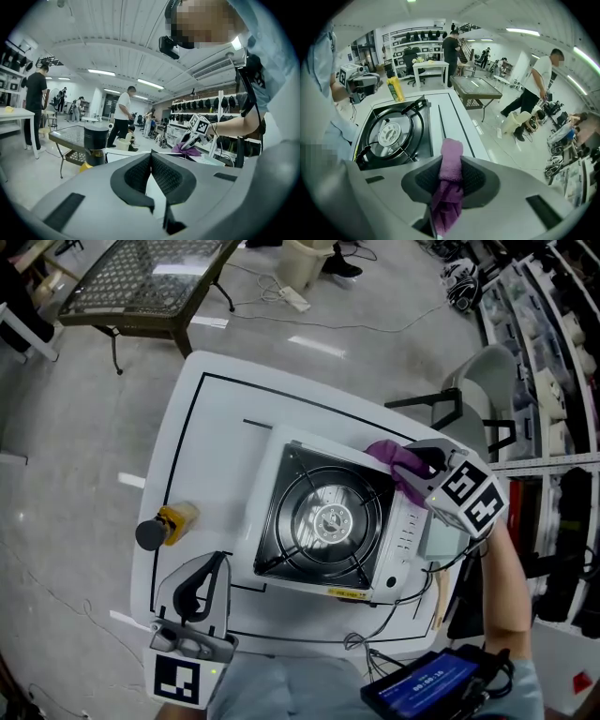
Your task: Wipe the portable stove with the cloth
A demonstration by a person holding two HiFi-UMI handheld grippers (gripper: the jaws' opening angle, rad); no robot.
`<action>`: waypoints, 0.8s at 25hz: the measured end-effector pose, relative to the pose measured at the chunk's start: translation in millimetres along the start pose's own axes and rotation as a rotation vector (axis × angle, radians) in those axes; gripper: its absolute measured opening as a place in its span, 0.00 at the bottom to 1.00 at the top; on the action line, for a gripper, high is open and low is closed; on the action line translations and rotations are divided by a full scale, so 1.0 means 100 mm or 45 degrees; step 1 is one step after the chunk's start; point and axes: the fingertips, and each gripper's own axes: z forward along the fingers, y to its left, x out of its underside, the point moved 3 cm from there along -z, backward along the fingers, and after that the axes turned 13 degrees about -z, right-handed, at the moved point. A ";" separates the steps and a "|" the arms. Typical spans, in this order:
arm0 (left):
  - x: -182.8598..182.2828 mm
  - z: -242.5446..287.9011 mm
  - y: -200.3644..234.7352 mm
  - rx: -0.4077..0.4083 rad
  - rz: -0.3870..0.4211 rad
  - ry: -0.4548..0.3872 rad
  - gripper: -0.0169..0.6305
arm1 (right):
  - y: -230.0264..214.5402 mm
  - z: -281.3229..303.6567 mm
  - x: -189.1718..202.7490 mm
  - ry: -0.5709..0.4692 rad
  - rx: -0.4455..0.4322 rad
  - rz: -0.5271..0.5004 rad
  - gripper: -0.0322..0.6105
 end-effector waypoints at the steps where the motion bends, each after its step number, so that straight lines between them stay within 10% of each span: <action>1: 0.00 -0.01 0.02 -0.005 -0.004 -0.003 0.05 | -0.01 0.02 -0.03 0.000 -0.003 -0.005 0.24; 11: -0.02 -0.10 0.20 -0.035 -0.021 -0.014 0.05 | -0.20 0.06 -0.41 -0.094 0.014 0.028 0.24; 20: -0.12 -0.15 0.14 -0.023 -0.012 -0.035 0.05 | -0.59 -0.56 -0.91 -0.438 0.178 0.181 0.24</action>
